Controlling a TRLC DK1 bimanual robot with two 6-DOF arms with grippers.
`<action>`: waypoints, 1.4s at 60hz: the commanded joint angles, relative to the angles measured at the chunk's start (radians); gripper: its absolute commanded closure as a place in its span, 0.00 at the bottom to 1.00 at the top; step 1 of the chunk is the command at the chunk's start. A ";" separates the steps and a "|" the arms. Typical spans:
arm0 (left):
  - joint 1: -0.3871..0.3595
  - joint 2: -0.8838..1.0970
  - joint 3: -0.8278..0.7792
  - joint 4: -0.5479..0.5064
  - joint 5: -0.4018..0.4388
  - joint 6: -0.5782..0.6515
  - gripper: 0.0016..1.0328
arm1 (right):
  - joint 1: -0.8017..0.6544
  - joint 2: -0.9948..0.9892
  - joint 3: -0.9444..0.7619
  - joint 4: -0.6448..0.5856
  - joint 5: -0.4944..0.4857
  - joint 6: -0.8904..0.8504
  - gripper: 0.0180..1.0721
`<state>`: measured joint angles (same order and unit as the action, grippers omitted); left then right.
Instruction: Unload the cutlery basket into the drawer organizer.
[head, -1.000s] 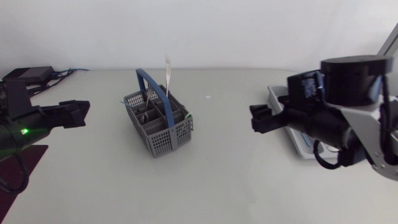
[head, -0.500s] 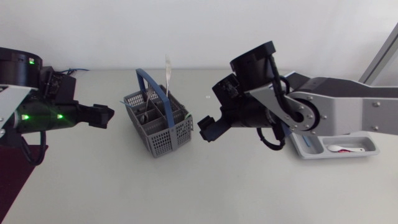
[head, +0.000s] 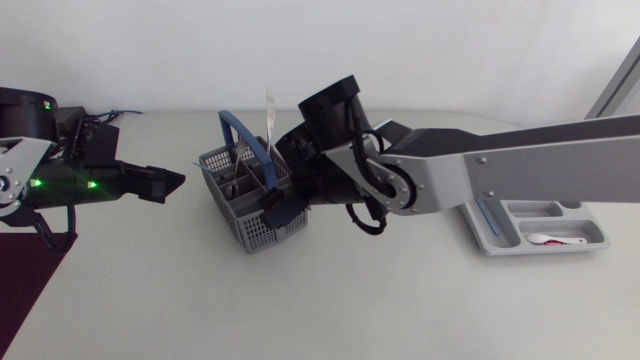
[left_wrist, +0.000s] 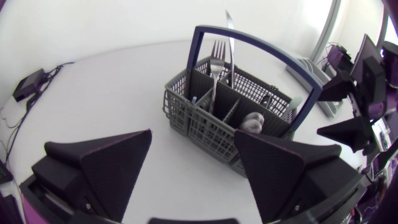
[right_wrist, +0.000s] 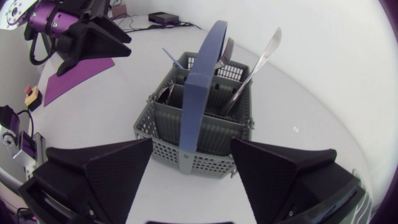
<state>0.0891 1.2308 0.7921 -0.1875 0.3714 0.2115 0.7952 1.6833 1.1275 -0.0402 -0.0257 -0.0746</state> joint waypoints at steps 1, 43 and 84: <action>0.004 0.010 -0.016 0.011 0.018 0.029 0.12 | 0.010 0.042 0.029 0.034 0.006 0.022 0.25; -0.011 -0.016 -0.051 0.056 0.021 0.028 0.12 | -0.031 0.053 -0.071 0.174 -0.079 0.002 0.85; -0.057 0.102 -0.016 0.074 0.027 0.058 0.16 | -0.246 -0.453 -0.331 -0.069 -0.270 -0.143 0.32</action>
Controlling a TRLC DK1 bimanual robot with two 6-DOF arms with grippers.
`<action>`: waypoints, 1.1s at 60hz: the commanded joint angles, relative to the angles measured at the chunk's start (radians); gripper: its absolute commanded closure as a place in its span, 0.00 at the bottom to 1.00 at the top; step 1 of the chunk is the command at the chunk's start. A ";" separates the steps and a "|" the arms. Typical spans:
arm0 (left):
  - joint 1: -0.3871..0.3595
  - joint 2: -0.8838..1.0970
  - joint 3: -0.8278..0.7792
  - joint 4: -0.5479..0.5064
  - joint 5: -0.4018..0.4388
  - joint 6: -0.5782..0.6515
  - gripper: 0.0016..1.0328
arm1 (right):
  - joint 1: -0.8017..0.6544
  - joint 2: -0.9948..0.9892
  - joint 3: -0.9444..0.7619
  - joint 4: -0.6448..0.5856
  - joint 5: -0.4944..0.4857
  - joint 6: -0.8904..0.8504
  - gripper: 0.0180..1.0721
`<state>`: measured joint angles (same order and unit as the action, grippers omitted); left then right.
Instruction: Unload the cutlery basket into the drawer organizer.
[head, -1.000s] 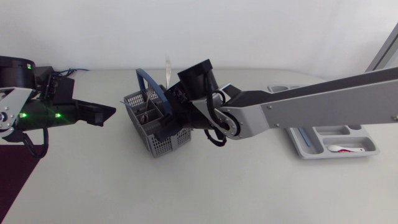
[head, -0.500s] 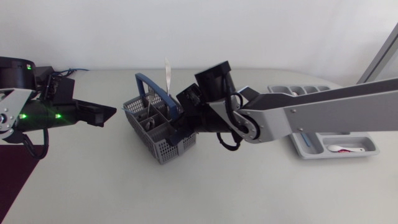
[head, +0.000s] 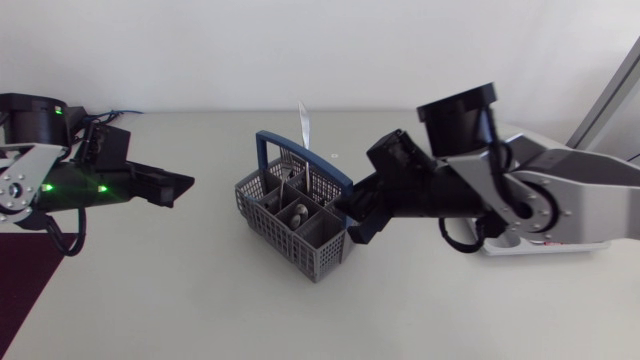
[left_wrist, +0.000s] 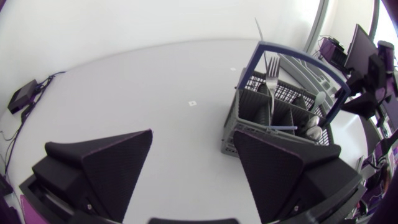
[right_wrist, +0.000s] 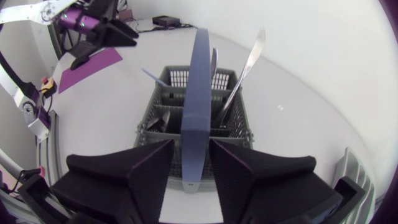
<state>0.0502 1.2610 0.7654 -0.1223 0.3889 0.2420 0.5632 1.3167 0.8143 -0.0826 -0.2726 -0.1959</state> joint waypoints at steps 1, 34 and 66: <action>-0.019 0.080 0.014 0.009 0.010 0.028 0.16 | -0.016 -0.099 -0.023 -0.034 -0.025 -0.022 0.32; -0.070 0.523 0.307 0.044 0.087 -0.003 0.79 | -0.144 -0.111 -0.190 -0.023 -0.106 -0.037 0.95; -0.105 0.517 0.270 -0.013 0.235 0.060 0.89 | -0.126 0.168 -0.087 0.103 -0.086 -0.011 0.95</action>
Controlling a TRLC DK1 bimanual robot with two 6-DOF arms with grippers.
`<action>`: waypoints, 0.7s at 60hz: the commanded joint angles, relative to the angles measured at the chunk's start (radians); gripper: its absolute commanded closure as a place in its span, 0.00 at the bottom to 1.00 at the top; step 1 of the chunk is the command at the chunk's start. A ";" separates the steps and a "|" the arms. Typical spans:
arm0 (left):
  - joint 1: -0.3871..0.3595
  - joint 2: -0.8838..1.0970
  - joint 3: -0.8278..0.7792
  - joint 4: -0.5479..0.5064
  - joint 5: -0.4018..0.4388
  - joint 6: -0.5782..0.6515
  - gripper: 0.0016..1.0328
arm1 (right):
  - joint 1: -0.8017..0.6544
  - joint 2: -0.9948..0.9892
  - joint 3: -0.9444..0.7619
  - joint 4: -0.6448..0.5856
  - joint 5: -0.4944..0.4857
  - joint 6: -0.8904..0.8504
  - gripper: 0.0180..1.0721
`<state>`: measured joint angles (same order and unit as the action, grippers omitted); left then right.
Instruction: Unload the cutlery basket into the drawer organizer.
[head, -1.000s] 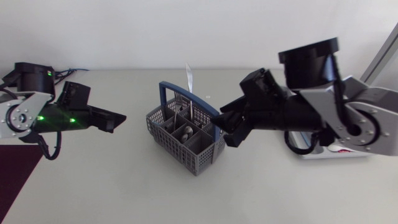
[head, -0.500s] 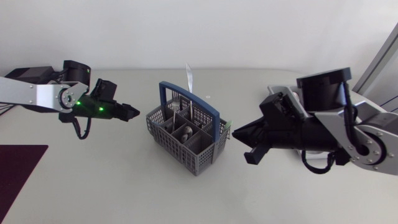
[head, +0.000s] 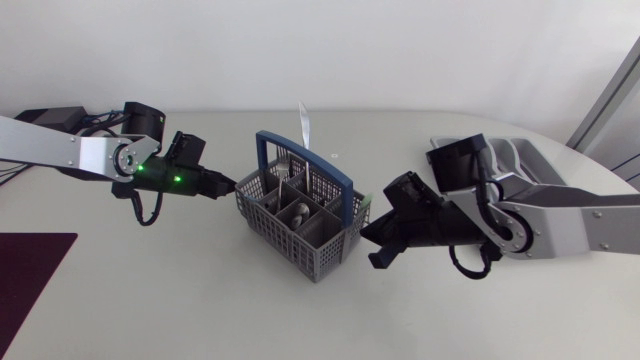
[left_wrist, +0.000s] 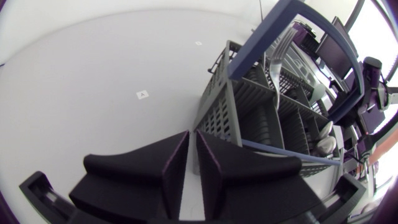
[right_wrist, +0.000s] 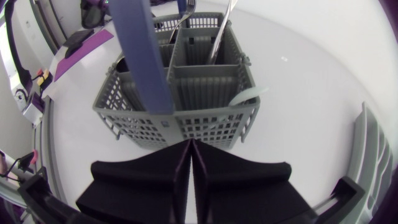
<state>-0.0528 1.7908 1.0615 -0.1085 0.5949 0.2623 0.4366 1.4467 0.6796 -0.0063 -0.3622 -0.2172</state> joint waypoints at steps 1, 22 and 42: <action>-0.004 -0.019 -0.032 -0.030 0.036 0.046 0.89 | -0.001 0.043 0.054 0.028 0.003 0.012 0.95; -0.036 -0.114 -0.118 -0.060 0.072 0.114 0.89 | -0.036 0.129 0.150 0.058 0.017 0.024 0.95; -0.090 -0.231 -0.205 -0.118 0.072 0.176 0.89 | -0.073 0.215 0.225 0.068 0.016 0.009 0.94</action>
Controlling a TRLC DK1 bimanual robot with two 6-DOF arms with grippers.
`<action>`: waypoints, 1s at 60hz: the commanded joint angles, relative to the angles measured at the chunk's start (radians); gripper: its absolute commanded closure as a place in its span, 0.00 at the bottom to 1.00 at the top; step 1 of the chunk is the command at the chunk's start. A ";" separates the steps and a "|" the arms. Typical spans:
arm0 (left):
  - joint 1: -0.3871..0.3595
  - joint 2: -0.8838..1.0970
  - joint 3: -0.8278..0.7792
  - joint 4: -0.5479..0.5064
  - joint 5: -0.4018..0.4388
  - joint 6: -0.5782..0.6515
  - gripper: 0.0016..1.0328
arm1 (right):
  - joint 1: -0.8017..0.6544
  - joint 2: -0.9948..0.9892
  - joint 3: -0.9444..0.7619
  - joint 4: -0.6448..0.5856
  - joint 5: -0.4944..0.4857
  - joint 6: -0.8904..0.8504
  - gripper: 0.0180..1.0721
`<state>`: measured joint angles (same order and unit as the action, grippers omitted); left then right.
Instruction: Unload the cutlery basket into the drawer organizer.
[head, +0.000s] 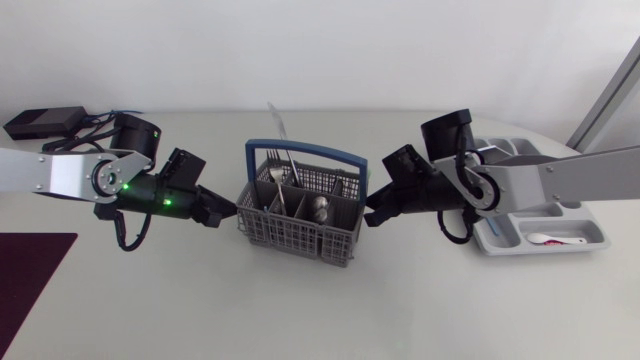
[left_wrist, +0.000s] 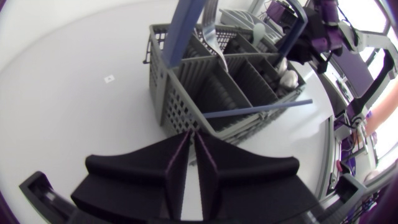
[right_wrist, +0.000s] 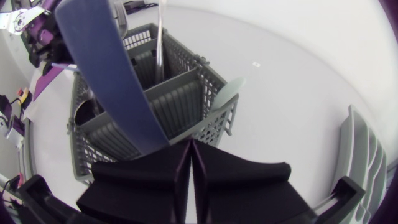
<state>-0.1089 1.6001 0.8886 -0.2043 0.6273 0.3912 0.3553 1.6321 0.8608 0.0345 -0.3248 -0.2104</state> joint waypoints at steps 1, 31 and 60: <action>-0.034 -0.042 -0.034 -0.024 0.040 0.049 0.89 | 0.007 0.031 0.046 0.027 -0.022 0.002 0.94; -0.052 -0.169 -0.119 -0.084 0.038 0.120 0.89 | 0.016 0.032 0.061 0.021 -0.033 -0.001 0.94; 0.049 -0.192 -0.091 -0.064 0.009 0.133 0.84 | 0.022 -0.117 -0.071 0.022 0.066 -0.037 0.85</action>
<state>-0.0864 1.4456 0.7879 -0.2718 0.6312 0.4957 0.3725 1.5780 0.8356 0.0494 -0.2718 -0.2272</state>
